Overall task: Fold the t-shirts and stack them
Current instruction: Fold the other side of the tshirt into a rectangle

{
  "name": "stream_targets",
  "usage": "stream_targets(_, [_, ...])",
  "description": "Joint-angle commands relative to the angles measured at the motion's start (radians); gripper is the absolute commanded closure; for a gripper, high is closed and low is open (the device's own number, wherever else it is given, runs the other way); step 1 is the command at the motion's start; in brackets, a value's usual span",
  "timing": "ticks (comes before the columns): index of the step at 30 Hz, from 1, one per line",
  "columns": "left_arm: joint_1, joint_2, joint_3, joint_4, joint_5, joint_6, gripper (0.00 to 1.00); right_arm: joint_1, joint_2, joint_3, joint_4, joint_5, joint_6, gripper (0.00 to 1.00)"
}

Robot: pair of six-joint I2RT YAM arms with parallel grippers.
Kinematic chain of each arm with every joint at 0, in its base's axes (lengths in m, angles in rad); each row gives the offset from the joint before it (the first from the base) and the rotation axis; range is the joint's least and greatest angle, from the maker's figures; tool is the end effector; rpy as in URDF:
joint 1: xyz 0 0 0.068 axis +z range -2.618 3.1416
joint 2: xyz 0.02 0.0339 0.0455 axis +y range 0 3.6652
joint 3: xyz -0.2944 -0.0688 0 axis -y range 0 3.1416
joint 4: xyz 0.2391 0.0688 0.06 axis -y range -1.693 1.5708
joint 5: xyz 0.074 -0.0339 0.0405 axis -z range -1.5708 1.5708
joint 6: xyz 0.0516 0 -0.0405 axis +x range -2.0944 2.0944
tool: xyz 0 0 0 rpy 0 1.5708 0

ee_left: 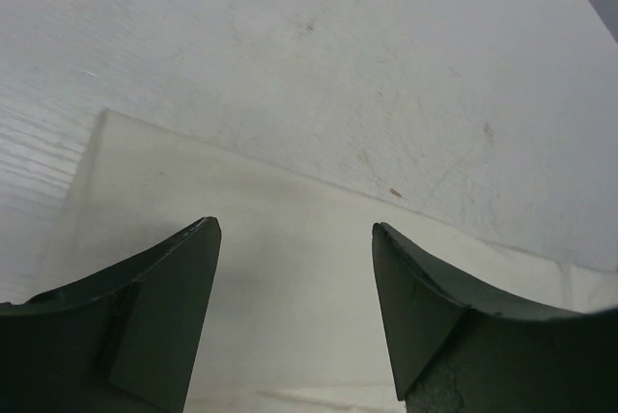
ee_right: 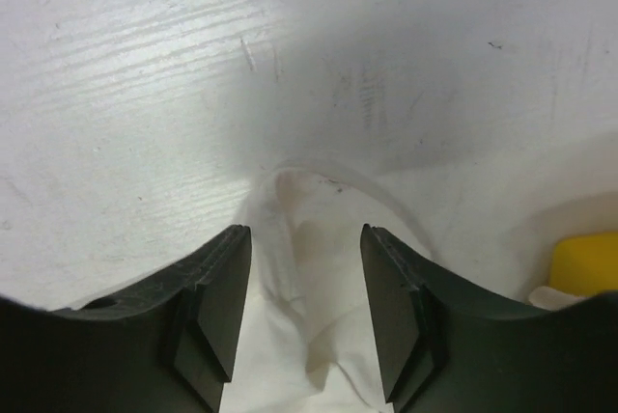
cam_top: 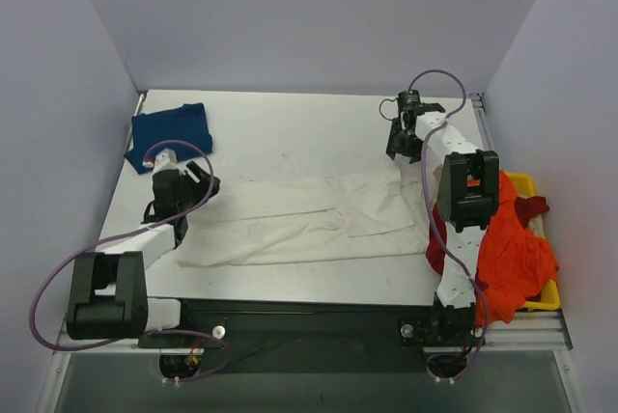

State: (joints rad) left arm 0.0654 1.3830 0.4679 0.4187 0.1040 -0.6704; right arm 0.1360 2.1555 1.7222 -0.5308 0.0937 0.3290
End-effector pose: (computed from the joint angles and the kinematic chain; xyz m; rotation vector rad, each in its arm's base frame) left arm 0.2683 0.0122 0.1901 -0.6940 1.9813 -0.4766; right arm 0.4922 0.0625 0.2101 0.2807 2.5143 0.0670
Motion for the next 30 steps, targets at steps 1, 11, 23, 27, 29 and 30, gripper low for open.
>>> stream_targets(1, [-0.142, -0.146, 0.066, -0.138, -0.148, 0.094, 0.25, -0.009, -0.061, 0.019, -0.044, 0.038, -0.022, 0.5])
stream_targets(11, [-0.611, -0.294, 0.113, -0.172, -0.234, 0.153, 0.26, 0.034, -0.413, -0.39, 0.05, -0.009, 0.015, 0.41])
stream_targets(23, [-0.917, 0.186, 0.362, -0.046, -0.064, 0.124, 0.35, 0.073, -0.638, -0.75, 0.134, -0.043, 0.047, 0.63])
stream_targets(27, [-0.975, 0.289, 0.437, -0.058, -0.061, 0.124, 0.36, 0.07, -0.625, -0.762, 0.135, -0.022, 0.048, 0.64])
stream_targets(29, [-0.989, 0.315, 0.469, -0.064, -0.061, 0.123, 0.37, 0.065, -0.614, -0.762, 0.135, -0.008, 0.05, 0.65])
stream_targets(30, [-0.998, 0.339, 0.482, -0.08, -0.064, 0.123, 0.37, 0.062, -0.605, -0.762, 0.135, -0.005, 0.051, 0.65])
